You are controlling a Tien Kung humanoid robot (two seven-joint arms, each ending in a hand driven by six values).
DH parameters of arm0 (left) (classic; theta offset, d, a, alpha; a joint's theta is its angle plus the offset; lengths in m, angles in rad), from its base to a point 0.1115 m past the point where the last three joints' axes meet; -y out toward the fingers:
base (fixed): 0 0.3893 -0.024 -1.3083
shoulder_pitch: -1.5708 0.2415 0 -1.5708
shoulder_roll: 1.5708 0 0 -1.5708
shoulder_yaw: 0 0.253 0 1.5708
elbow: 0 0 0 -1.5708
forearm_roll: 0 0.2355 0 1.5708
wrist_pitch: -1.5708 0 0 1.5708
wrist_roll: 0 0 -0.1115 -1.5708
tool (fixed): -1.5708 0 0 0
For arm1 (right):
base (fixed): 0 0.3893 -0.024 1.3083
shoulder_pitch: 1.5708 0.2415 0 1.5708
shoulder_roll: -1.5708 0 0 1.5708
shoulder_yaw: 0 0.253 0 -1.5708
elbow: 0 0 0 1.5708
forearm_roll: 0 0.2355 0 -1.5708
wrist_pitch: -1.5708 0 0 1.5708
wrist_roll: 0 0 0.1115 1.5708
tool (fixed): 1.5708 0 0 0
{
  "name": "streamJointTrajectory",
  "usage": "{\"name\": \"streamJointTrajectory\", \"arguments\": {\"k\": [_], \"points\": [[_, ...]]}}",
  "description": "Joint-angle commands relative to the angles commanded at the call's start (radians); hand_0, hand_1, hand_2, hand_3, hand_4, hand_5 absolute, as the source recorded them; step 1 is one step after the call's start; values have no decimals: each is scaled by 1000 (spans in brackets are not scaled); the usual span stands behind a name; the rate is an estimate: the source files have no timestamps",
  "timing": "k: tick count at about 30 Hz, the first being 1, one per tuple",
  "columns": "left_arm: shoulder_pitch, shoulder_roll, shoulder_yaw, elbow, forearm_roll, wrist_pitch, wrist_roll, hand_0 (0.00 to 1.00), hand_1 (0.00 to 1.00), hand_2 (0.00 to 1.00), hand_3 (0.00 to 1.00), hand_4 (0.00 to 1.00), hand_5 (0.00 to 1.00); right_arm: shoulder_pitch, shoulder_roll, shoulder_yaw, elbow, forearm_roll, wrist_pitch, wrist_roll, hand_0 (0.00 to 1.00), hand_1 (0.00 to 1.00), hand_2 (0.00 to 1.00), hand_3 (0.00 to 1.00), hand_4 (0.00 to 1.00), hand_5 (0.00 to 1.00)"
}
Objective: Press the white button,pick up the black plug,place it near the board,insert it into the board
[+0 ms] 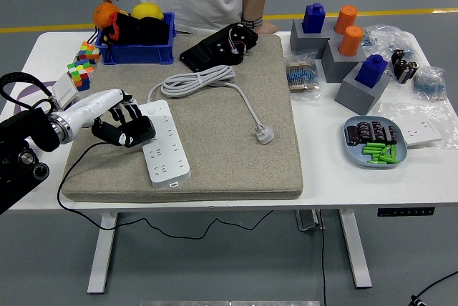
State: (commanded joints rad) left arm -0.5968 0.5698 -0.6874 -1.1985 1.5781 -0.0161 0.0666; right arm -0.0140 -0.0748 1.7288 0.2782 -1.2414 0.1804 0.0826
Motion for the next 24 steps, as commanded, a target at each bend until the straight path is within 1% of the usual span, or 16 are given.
{"name": "streamJointTrajectory", "arguments": {"k": [3,14,18,24], "points": [[-16,-2,21,4,-4,-1,-1,459,422,424,508,741,2,1,0,-1,-1,-1,0,0,722,701,686,621,741,432],[-53,3,85,14,11,-2,6,459,422,424,507,738,2,-1,0,-1,-2,0,0,0,723,701,686,620,740,431],[-73,-3,118,21,24,2,10,458,421,423,505,738,2,-2,1,0,-2,0,0,0,723,701,686,620,740,431],[-90,-13,157,36,32,3,12,457,420,423,505,737,2,-1,1,1,0,2,0,1,722,701,686,620,740,430]]}}
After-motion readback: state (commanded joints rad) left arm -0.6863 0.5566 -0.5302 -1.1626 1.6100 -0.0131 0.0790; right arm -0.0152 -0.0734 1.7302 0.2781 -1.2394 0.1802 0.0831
